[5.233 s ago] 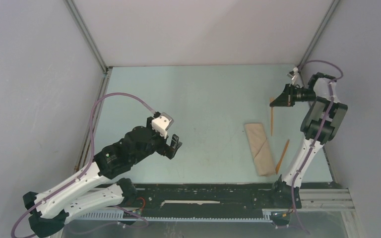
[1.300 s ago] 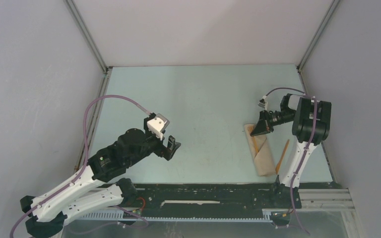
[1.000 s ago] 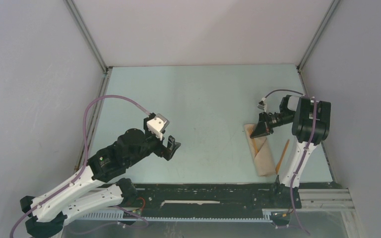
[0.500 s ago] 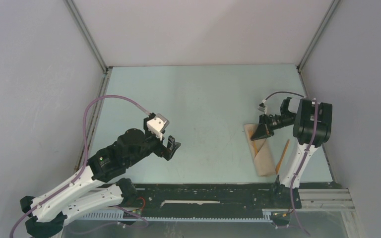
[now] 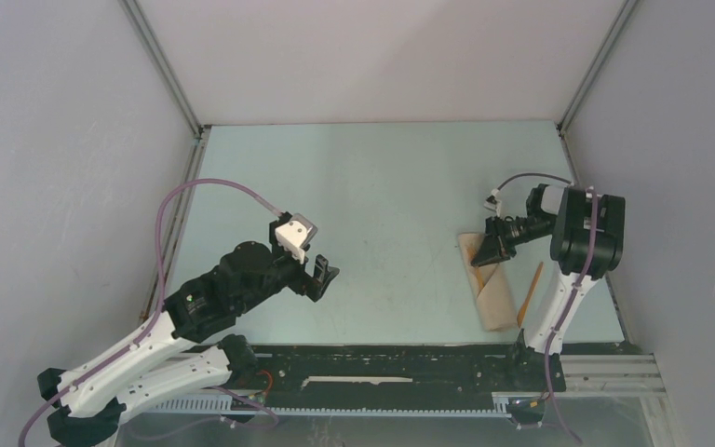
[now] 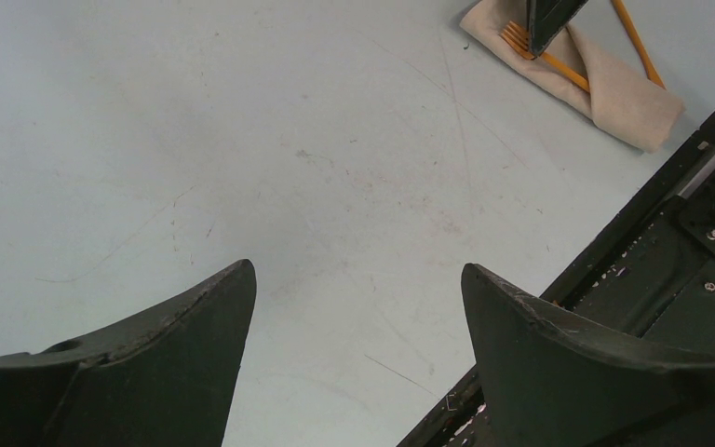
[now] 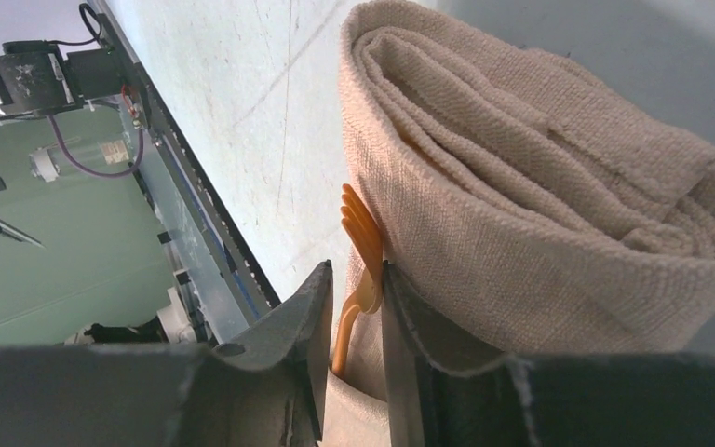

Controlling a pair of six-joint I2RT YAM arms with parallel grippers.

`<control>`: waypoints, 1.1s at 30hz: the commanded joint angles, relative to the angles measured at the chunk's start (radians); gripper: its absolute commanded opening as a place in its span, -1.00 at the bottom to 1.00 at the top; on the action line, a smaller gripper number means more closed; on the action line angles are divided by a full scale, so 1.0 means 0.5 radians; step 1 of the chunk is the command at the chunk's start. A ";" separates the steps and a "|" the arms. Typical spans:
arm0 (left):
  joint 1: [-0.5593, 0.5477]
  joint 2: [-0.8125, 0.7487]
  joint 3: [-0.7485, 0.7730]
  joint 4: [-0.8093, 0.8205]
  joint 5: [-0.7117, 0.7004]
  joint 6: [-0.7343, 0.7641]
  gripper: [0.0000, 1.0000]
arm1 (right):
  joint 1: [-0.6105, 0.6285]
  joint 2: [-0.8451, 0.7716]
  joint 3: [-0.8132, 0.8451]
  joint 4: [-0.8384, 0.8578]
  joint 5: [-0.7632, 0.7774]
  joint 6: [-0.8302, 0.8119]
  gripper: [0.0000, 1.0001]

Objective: Fold the napkin into a case and place the utensils inside
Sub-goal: Insert the fork into the folded napkin.

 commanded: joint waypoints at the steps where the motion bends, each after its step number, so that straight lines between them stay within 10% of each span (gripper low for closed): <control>1: -0.014 -0.033 -0.012 0.044 0.010 0.027 0.78 | -0.007 -0.154 -0.023 0.052 0.045 0.041 -0.32; 21: -0.040 -0.079 -0.012 0.048 0.030 0.021 0.78 | -0.081 -0.736 -0.033 0.194 0.326 0.409 -0.01; 27: -0.084 -0.152 -0.009 0.054 0.041 0.011 0.78 | 0.239 -1.236 -0.027 0.312 1.503 0.767 0.49; 33: -0.136 -0.276 -0.009 0.068 0.074 0.000 0.78 | 0.507 -1.349 -0.153 0.303 2.637 0.002 0.50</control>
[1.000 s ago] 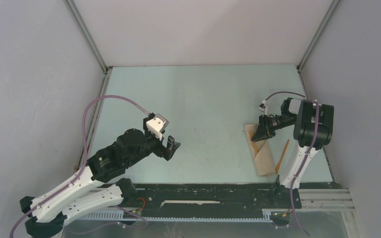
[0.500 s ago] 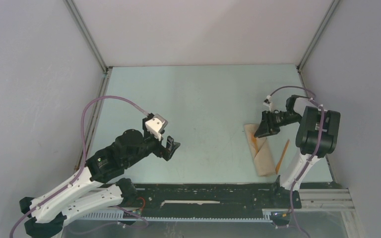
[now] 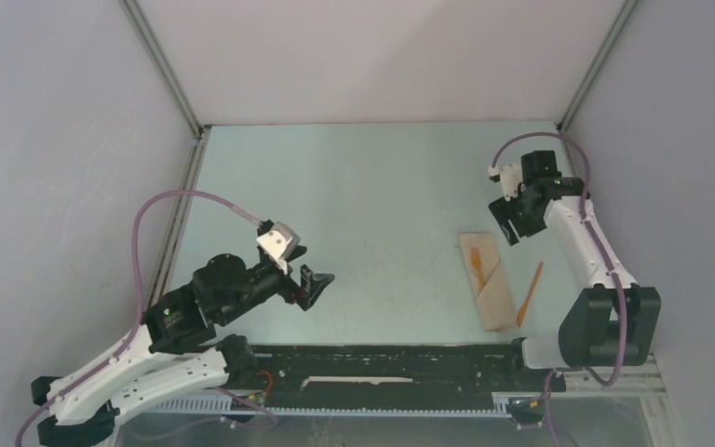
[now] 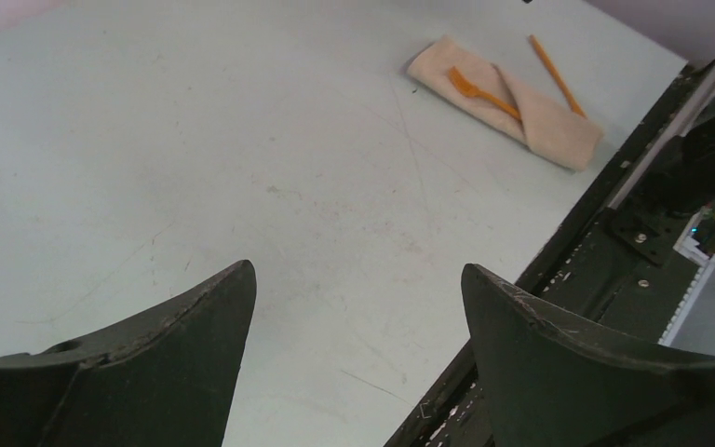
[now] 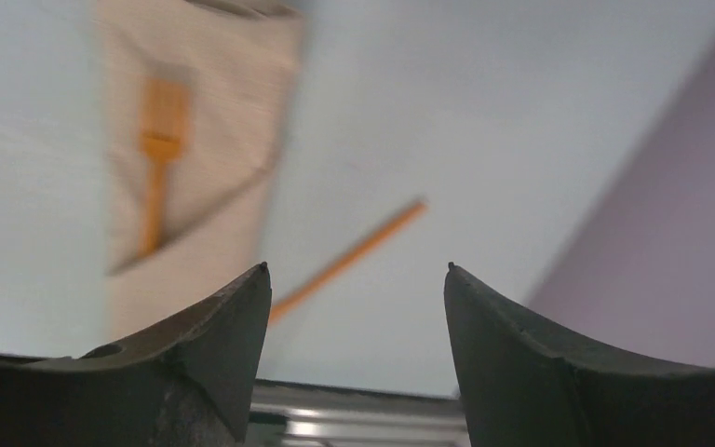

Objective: Fold the napkin into a case and place the utensils inside
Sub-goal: Insert the fork into the folded napkin, then pick up the knife from the corner of the board.

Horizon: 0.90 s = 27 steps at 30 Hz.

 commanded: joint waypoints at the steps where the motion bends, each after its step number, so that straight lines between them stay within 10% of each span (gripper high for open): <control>1: -0.039 -0.095 -0.011 0.069 0.040 0.000 0.78 | 0.144 -0.083 -0.181 0.072 0.817 -0.696 0.51; 8: -0.046 -0.114 -0.016 0.061 -0.044 0.006 0.79 | 0.282 -0.190 -0.180 -0.260 0.573 -1.767 0.51; 27: -0.046 -0.096 -0.022 0.032 -0.139 0.013 0.79 | 0.297 -0.436 -1.078 -0.175 0.406 -2.006 0.27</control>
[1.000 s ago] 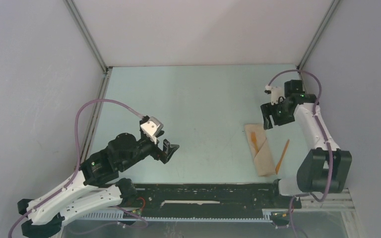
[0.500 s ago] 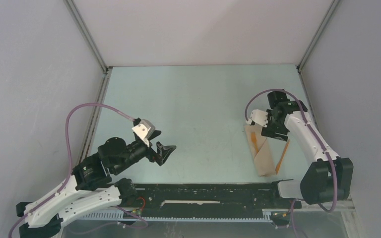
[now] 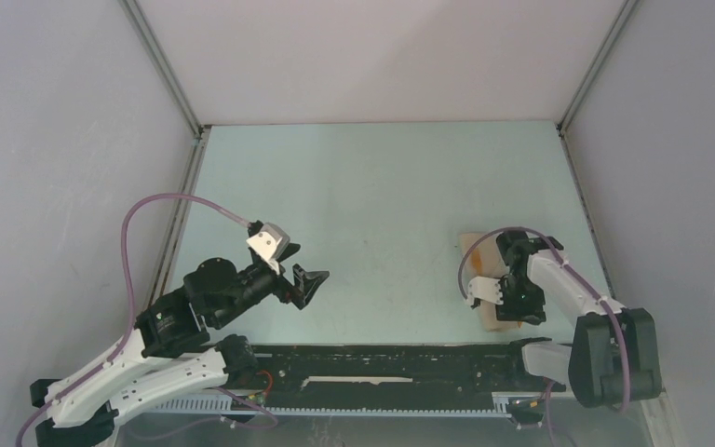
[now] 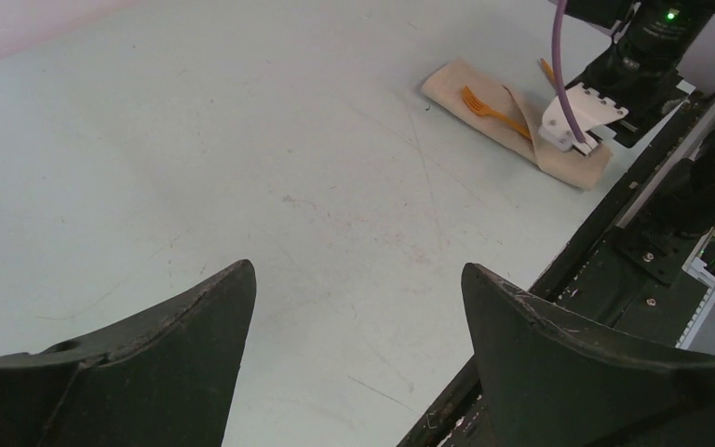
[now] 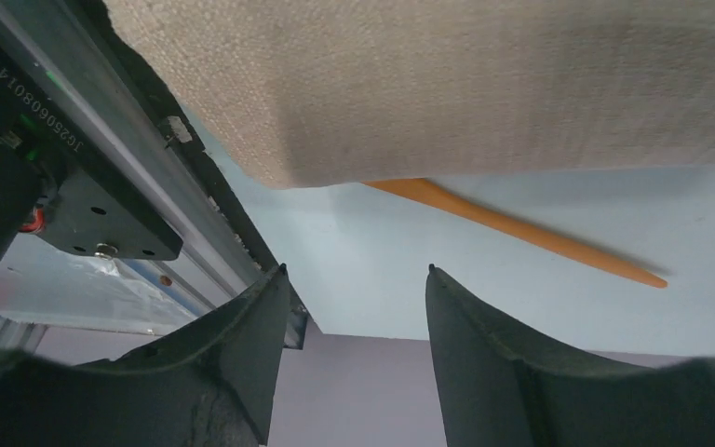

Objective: Fold the napkin into a case and place the utensils inside
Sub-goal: Pick up the knife from the corner of the board.

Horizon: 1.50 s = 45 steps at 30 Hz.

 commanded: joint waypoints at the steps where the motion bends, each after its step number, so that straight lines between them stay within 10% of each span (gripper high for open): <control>1: -0.010 0.023 -0.020 0.030 -0.041 0.012 0.79 | 0.019 -0.102 -0.059 0.169 0.083 -0.129 0.27; 18: 0.018 0.092 -0.034 0.023 -0.086 0.013 0.79 | -0.121 0.189 -0.170 0.678 0.100 -0.639 0.40; 24: 0.059 0.115 -0.035 0.022 -0.090 0.013 0.79 | -0.184 0.251 -0.225 0.724 0.012 -0.775 -0.11; 45: 0.085 0.144 -0.031 0.015 -0.092 0.010 0.79 | -0.593 0.068 -0.360 0.648 -0.063 -0.967 -0.91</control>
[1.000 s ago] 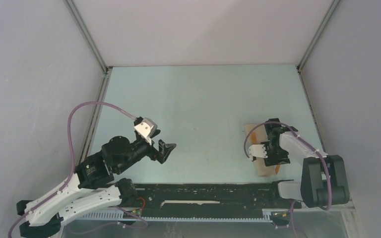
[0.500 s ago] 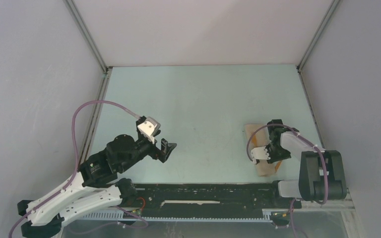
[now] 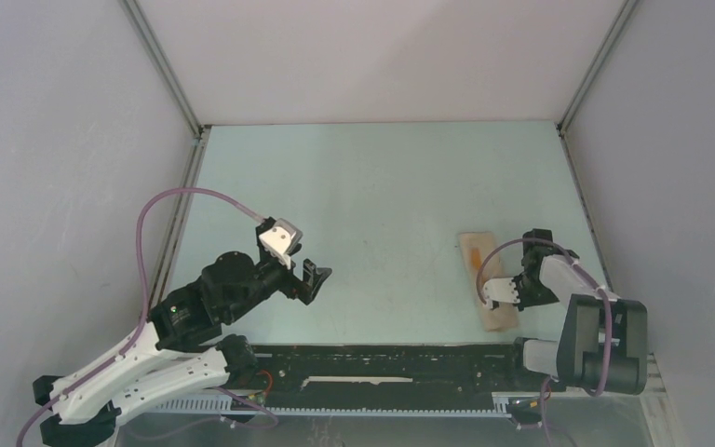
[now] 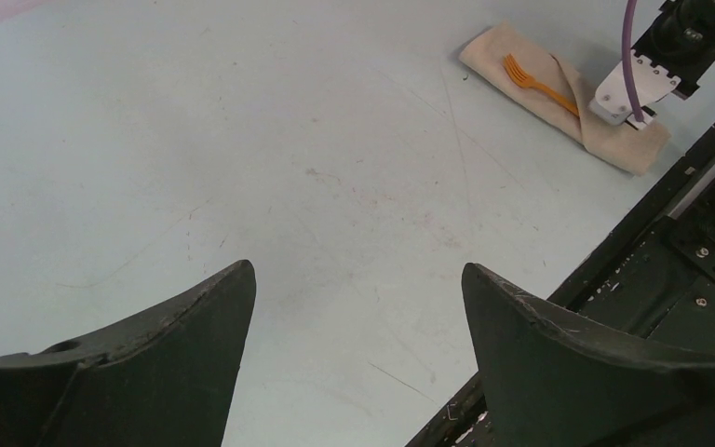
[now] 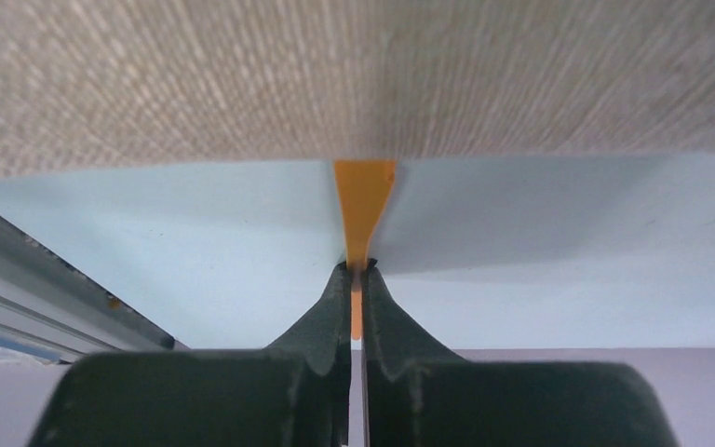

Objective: Fold the napkin into a case and place the utensils inside
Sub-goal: Pick up the knife from the corner of the board.

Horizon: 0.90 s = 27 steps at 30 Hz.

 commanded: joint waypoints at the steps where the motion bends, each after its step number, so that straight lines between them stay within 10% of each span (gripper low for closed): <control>1: 0.013 0.018 -0.003 0.029 -0.033 0.012 0.79 | -0.112 -0.049 -0.104 -0.093 -0.227 -0.009 -0.91; 27: 0.020 0.061 0.007 0.030 0.004 0.007 0.79 | -0.380 -0.154 0.191 0.580 -0.533 1.348 -1.00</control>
